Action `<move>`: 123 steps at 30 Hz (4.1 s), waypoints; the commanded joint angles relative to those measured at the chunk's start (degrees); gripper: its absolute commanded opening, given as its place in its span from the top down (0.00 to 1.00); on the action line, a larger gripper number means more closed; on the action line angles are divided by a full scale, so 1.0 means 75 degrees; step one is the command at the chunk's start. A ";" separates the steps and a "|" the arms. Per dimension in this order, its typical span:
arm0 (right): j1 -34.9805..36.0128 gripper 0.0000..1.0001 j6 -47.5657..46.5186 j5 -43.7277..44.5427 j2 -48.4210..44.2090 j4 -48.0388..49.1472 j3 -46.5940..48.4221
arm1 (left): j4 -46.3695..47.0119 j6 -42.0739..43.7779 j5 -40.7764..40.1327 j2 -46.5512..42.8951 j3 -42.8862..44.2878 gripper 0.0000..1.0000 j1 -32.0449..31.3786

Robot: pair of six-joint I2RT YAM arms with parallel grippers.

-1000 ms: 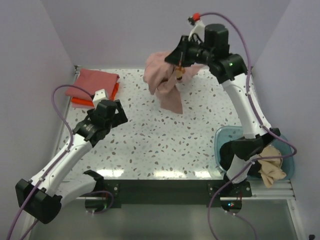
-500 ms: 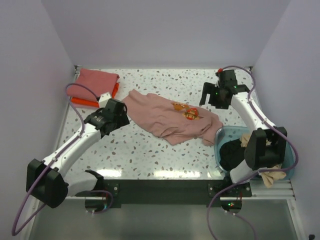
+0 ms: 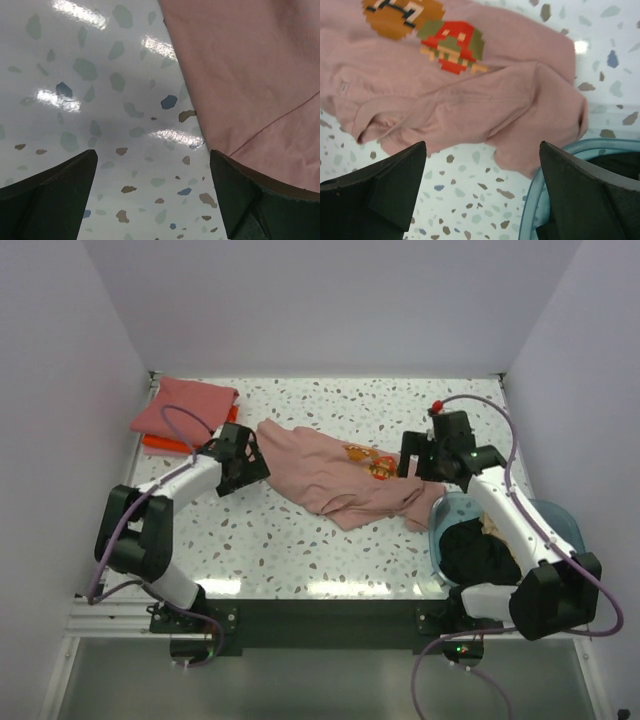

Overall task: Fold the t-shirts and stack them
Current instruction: Move the tshirt to the center of the board, then flatten the tshirt out

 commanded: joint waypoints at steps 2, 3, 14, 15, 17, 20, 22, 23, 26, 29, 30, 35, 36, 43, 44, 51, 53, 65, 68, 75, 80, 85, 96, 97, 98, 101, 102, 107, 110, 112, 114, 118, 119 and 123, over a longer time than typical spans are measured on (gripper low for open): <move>0.0885 0.01 0.0214 0.0310 -0.0385 -0.0041 -0.0381 | 0.0865 -0.0024 0.0661 0.0754 0.0690 0.00 0.0042; 0.1072 0.01 0.0272 0.0310 -0.0444 -0.0099 -0.0405 | 0.0854 -0.0072 0.0603 0.1080 0.0853 0.00 0.0042; 0.1542 0.02 0.0660 -0.0088 -0.0972 0.0018 -0.1190 | 0.1135 -0.0424 0.0638 0.3040 0.1557 0.48 -0.0297; 0.1566 0.01 0.0683 0.0144 -0.0972 -0.0110 -0.1202 | 0.1146 -0.0412 0.0649 0.3180 0.1604 0.57 -0.0297; 0.1589 0.01 0.0730 0.0345 -0.1018 -0.0181 -0.1248 | 0.1123 -0.0307 0.0649 0.3298 0.1849 1.00 -0.0297; 0.1648 0.01 0.0765 0.0229 -0.1030 -0.0123 -0.1342 | 0.0866 -0.0108 0.0241 0.3276 0.2049 1.00 -0.0286; 0.1753 0.01 0.0765 0.0042 -0.1007 -0.0076 -0.1354 | 0.0655 -0.0037 -0.0403 0.2867 0.1980 1.00 -0.0274; 0.1788 0.01 0.0788 0.0041 -0.0995 -0.0053 -0.1377 | 0.0561 -0.0072 -0.0649 0.2656 0.1794 1.00 -0.0216; 0.2011 0.01 0.0905 0.0088 -0.0890 0.0041 -0.1389 | 0.0152 -0.0212 -0.1143 0.1742 0.1256 1.00 0.0169; 0.2327 0.01 0.1467 0.0926 -0.0656 0.0042 -0.1319 | 0.0045 -0.0306 -0.1401 0.0723 0.0402 1.00 0.0486; 0.2537 0.01 0.1573 0.1152 -0.0551 -0.0005 -0.1284 | 0.0045 -0.0307 -0.1471 0.0256 0.0212 1.00 0.0546; 0.2995 0.01 0.2651 0.1588 -0.0070 0.0298 -0.1213 | -0.0248 -0.0389 -0.1659 -0.0801 -0.0457 1.00 0.0885; 0.3112 0.01 0.2756 0.1599 -0.0011 0.0438 -0.1214 | -0.0353 -0.0377 -0.1729 -0.0896 -0.0481 1.00 0.0909; 0.3195 0.09 0.3377 0.1869 0.0598 0.0603 -0.1365 | -0.0611 -0.0354 -0.1765 -0.1178 -0.0446 1.00 0.0956; 0.3195 0.09 0.3460 0.1904 0.0680 0.0708 -0.1435 | -0.0646 -0.0365 -0.1742 -0.1213 -0.0458 1.00 0.0968; 0.3183 0.22 0.4163 0.2220 0.1487 0.1822 -0.1753 | -0.0623 -0.0307 -0.1484 -0.1436 -0.0399 1.00 0.0968; 0.3148 0.23 0.4234 0.2570 0.1769 0.1729 -0.1601 | -0.0658 -0.0295 -0.1472 -0.1482 -0.0352 1.00 0.0992; 0.2775 1.00 0.3263 0.3334 0.2299 0.2140 -0.0863 | -0.0693 -0.0084 -0.1238 -0.1576 0.0349 1.00 0.1097; 0.2330 1.00 0.2501 0.3334 0.1972 0.1941 -0.0067 | -0.0483 0.0161 -0.0818 -0.1471 0.1274 1.00 0.1214; 0.1133 1.00 0.0874 0.2187 0.1968 0.2162 0.3019 | -0.0306 0.0443 0.0414 -0.0325 0.4553 1.00 0.1495; 0.0571 1.00 0.0520 0.1259 0.3245 0.1311 0.7293 | -0.1125 0.0268 0.1560 0.1655 0.9144 1.00 0.2022; 0.0277 1.00 0.0262 0.1142 0.3507 0.1026 0.9005 | -0.0848 -0.0153 0.2781 0.1814 1.0608 1.00 0.2585; -0.0086 1.00 0.0786 0.0968 -0.1176 0.2151 0.0756 | -0.0002 0.0140 0.1915 -0.2874 0.1256 1.00 0.2644; -0.0075 1.00 0.0905 0.0839 -0.1496 0.2104 0.0233 | 0.0091 0.0046 0.2042 -0.3527 0.0557 1.00 0.2644; -0.0086 1.00 0.0941 0.0397 -0.1754 0.1930 -0.0503 | 0.0080 -0.0025 0.2253 -0.3777 -0.0018 1.00 0.2632; -0.0086 1.00 0.0988 0.0159 -0.2283 0.1286 -0.0815 | -0.0479 0.0080 0.2233 -0.4236 -0.1206 1.00 0.2644; -0.0086 1.00 0.0953 0.0112 -0.2528 0.1249 -0.0838 | -0.0610 0.0196 0.2173 -0.4271 -0.1254 1.00 0.2644; -0.0075 1.00 0.0801 -0.0240 -0.3092 0.0909 -0.0337 | -0.0986 0.0303 0.2406 -0.4669 -0.0682 1.00 0.2644; -0.0075 1.00 0.0742 -0.0533 -0.3420 0.0769 0.0260 | -0.1080 0.0291 0.2384 -0.5103 0.0149 1.00 0.2644; -0.0075 1.00 0.0660 -0.0627 -0.3561 0.0628 0.0683 | -0.1208 0.0291 0.2279 -0.5337 0.1086 1.00 0.2644; -0.0075 1.00 0.0555 -0.0569 -0.3806 0.0371 0.1594 | -0.1477 0.0303 0.2127 -0.5524 0.2090 1.00 0.2644; -0.0075 1.00 0.0426 -0.0440 -0.3960 -0.0004 0.2674 | -0.1923 0.0326 0.1694 -0.5666 0.4027 1.00 0.2644; -0.0075 1.00 0.0402 -0.0428 -0.3971 -0.0261 0.3269 | -0.2098 0.0338 0.1553 -0.5678 0.4413 1.00 0.2632; -0.0074 1.00 0.0297 -0.0522 -0.3995 -0.0766 0.4631 | -0.2649 0.0350 0.0908 -0.5550 0.6683 1.00 0.2644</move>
